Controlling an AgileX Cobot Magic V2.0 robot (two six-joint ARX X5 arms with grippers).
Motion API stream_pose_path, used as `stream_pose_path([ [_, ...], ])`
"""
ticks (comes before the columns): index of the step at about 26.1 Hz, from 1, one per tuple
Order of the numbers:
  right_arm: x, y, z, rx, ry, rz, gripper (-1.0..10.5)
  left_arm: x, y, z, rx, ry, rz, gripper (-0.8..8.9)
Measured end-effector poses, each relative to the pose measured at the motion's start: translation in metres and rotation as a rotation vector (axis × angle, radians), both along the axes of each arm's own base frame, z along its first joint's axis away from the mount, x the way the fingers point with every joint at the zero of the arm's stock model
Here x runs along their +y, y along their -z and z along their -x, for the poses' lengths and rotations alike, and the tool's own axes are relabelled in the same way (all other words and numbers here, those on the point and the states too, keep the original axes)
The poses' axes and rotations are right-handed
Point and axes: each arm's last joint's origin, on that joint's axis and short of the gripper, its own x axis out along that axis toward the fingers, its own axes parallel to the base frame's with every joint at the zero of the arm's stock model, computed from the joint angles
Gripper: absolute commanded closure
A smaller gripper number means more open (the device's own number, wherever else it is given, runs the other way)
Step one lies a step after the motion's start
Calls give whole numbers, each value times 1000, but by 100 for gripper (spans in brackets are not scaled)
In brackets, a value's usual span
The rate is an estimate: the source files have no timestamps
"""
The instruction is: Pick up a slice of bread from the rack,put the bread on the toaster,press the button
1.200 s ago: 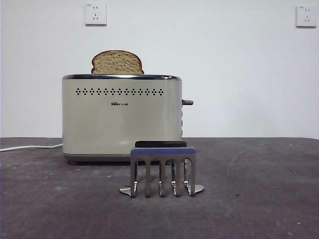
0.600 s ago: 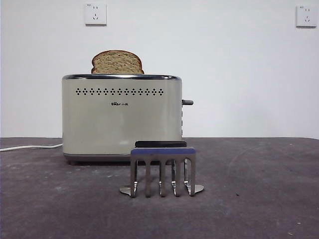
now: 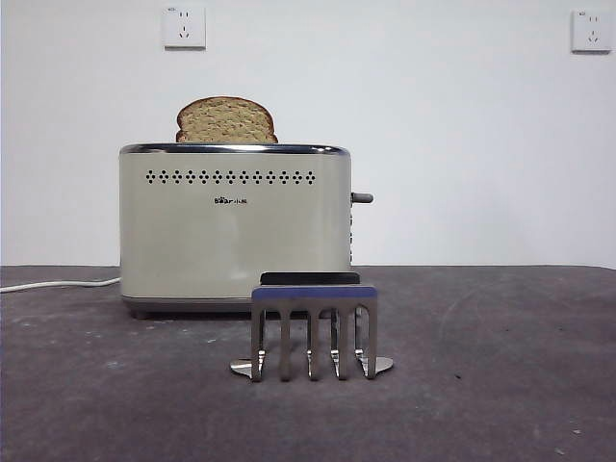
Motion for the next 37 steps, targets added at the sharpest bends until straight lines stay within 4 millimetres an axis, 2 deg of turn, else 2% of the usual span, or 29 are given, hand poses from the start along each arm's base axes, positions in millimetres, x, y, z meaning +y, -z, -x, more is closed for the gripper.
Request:
stream_pose_path([
  [4,0,0,0,-4,1,3,946,0,0,0,0,0,0,817],
  [7,-8,-4,0,-71,96,61,946,0,0,0,0,0,0,818],
  [10,-26,-19,30,-181,207,82,946,0,0,0,0,0,0,817],
  [14,-42,-37,90,-379,289,95,946,0,0,0,0,0,0,818],
  [17,-48,-32,114,-564,383,125,946,0,0,0,0,0,0,818],
  [19,-48,-20,115,-645,403,103,946,0,0,0,0,0,0,818],
  [22,-48,9,110,-716,426,55,946,0,0,0,0,0,0,817],
  [27,-48,78,98,-785,456,-10,946,0,0,0,0,0,0,818],
  [33,-49,167,87,-678,545,0,946,0,0,0,0,0,0,818],
  [37,-49,203,87,-623,557,-3,946,0,0,0,0,0,0,818],
])
